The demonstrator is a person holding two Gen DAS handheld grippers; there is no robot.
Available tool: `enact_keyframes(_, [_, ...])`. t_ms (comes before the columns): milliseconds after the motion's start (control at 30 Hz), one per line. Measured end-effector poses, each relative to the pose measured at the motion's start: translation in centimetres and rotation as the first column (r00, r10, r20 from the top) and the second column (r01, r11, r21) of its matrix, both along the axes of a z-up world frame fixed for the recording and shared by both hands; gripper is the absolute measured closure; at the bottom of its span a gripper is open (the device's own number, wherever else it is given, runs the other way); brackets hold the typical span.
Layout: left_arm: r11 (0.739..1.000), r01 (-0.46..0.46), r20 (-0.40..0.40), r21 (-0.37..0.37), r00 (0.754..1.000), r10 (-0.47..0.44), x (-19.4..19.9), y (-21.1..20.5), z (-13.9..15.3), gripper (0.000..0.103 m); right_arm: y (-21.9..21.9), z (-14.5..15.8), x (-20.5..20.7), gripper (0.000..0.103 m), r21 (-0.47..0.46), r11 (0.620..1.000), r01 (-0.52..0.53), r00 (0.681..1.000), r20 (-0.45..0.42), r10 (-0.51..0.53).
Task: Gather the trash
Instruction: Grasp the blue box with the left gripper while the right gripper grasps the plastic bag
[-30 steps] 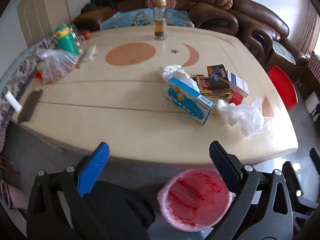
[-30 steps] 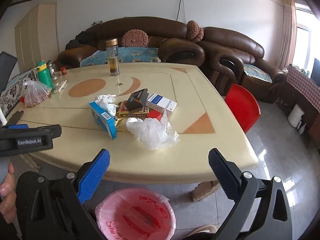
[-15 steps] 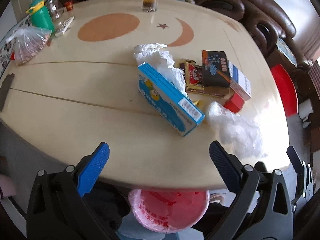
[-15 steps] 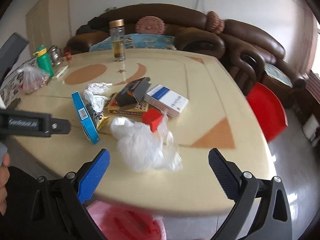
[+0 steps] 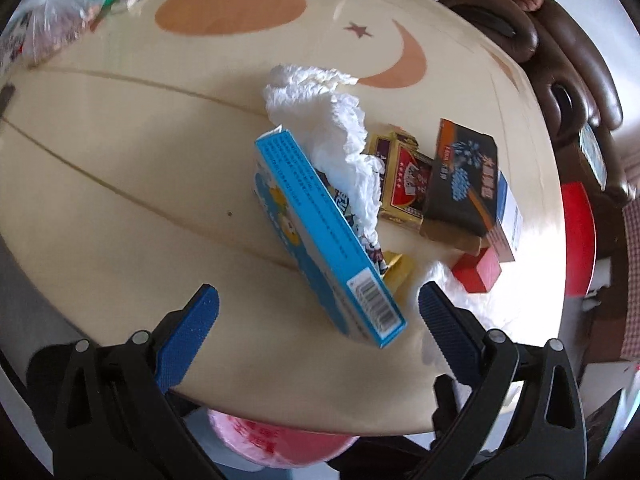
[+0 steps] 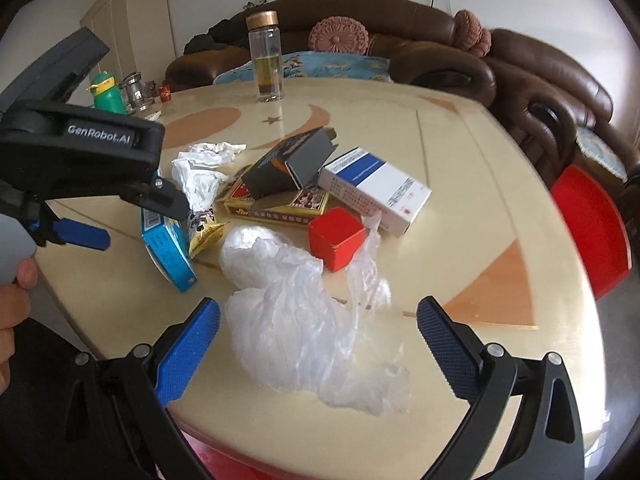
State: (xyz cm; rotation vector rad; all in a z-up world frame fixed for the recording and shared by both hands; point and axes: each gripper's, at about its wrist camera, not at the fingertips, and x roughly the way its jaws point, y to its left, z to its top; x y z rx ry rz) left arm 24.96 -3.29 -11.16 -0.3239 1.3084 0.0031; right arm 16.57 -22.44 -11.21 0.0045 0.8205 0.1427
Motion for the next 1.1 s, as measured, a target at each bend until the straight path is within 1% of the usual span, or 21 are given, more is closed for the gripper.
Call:
enact_keyframes(100, [0.999, -0.037, -0.035, -0.009, 0.999, 0.037, 0.5, 0.3, -0.9, 0.005, -0.1, 0.0, 0.3, 0.006, 0.027, 1.000, -0.007, 1.000, 0.005, 0.006])
enact_keyframes(167, [0.998, -0.065, -0.050, -0.025, 0.997, 0.063, 0.9, 0.6, -1.3, 0.005, 0.0, 0.1, 0.3, 0.007, 0.024, 1.000, -0.011, 1.000, 0.013, 0.011])
enact_keyframes(233, [0.996, -0.085, -0.064, -0.040, 0.995, 0.082, 1.2, 0.8, -1.7, 0.005, 0.2, 0.1, 0.3, 0.011, 0.022, 1.000, -0.015, 1.000, 0.019, 0.015])
enact_keyframes(333, [0.987, -0.138, -0.088, -0.077, 0.988, 0.131, 1.2, 1.8, -2.4, 0.005, 0.3, 0.0, 0.3, 0.013, 0.015, 1.000, -0.015, 1.000, 0.025, 0.014])
enact_keyframes(367, [0.984, -0.153, -0.095, -0.086, 0.985, 0.144, 1.1, 2.0, -2.6, 0.006, 0.3, 0.0, 0.3, 0.020, 0.016, 1.000, -0.014, 1.000, 0.026, 0.014])
enact_keyframes(400, [0.984, -0.152, -0.098, -0.090, 0.985, 0.143, 1.2, 2.0, -2.6, 0.010, 0.3, -0.1, 0.3, 0.028, 0.016, 1.000, -0.013, 1.000, 0.026, 0.013])
enact_keyframes(467, [0.983, -0.160, -0.097, -0.092, 0.984, 0.151, 1.2, 2.1, -2.6, 0.019, 0.3, -0.1, 0.3, 0.032, 0.019, 1.000, -0.013, 1.000, 0.025, 0.012])
enact_keyframes(500, [0.983, -0.159, -0.098, -0.092, 0.984, 0.150, 1.1, 2.1, -2.6, 0.021, 0.3, -0.1, 0.2, 0.036, 0.019, 1.000, -0.012, 1.000, 0.026, 0.011])
enact_keyframes(567, [0.981, -0.162, -0.101, -0.103, 0.983, 0.152, 0.8, 2.0, -2.4, 0.024, 0.4, -0.1, 0.2, 0.039, 0.023, 1.000, -0.016, 1.000, 0.025, 0.015])
enact_keyframes(633, [0.979, -0.169, -0.099, -0.112, 0.982, 0.158, 0.7, 2.1, -2.4, 0.030, 0.5, -0.1, 0.2, 0.040, 0.012, 1.000, -0.014, 1.000, 0.026, 0.014])
enact_keyframes(700, [0.974, -0.182, -0.103, -0.135, 0.980, 0.169, 0.8, 2.4, -2.4, 0.044, 0.6, -0.2, 0.1, 0.047, 0.010, 1.000, -0.015, 1.000, 0.023, 0.015])
enact_keyframes(733, [0.971, -0.188, -0.106, -0.147, 0.979, 0.173, 0.9, 2.7, -2.2, 0.048, 0.6, -0.2, 0.1, 0.048, 0.009, 1.000, -0.020, 1.000, 0.022, 0.020])
enact_keyframes(767, [0.971, -0.185, -0.107, -0.150, 0.980, 0.170, 0.9, 2.7, -2.2, 0.055, 0.7, -0.2, 0.0, 0.051, 0.008, 1.000, -0.023, 0.999, 0.022, 0.023])
enact_keyframes(833, [0.974, -0.174, -0.116, -0.143, 0.981, 0.158, 1.0, 2.6, -2.4, 0.060, 0.9, -0.2, -0.1, 0.054, 0.006, 0.999, -0.031, 0.999, 0.020, 0.031])
enact_keyframes(900, [0.974, -0.167, -0.126, -0.151, 0.981, 0.149, 1.1, 2.5, -2.6, 0.071, 1.0, -0.2, -0.2, 0.058, 0.005, 1.000, -0.029, 0.999, 0.021, 0.029])
enact_keyframes(1000, [0.974, -0.163, -0.118, -0.155, 0.982, 0.145, 1.1, 2.5, -2.4, 0.076, 1.0, -0.2, -0.2, 0.060, 0.018, 0.999, -0.026, 0.999, 0.020, 0.026])
enact_keyframes(1100, [0.979, -0.146, -0.108, -0.144, 0.985, 0.131, 1.7, 2.6, -2.3, 0.077, 0.8, -0.3, -0.3, 0.063, 0.041, 0.999, -0.023, 1.000, 0.014, 0.022])
